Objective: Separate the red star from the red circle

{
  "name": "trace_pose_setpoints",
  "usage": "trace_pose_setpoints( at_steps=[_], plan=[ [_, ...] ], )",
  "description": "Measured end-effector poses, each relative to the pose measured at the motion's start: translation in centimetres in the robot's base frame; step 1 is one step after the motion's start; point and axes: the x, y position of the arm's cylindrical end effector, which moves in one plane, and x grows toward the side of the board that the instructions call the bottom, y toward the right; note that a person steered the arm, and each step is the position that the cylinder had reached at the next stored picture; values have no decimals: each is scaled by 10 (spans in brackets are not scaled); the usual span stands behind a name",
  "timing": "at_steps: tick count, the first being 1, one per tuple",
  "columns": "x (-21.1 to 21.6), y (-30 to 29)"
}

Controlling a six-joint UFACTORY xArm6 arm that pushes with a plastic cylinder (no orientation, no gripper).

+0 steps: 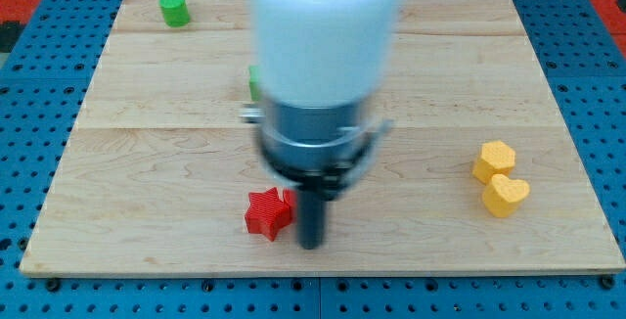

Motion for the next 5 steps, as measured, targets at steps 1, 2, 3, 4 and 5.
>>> trace_pose_setpoints(
  at_steps=[1, 2, 3, 4, 5],
  plan=[
    [-25, -63],
    [-67, -95],
    [-121, -93],
    [-169, -81],
    [-203, -69]
  ],
)
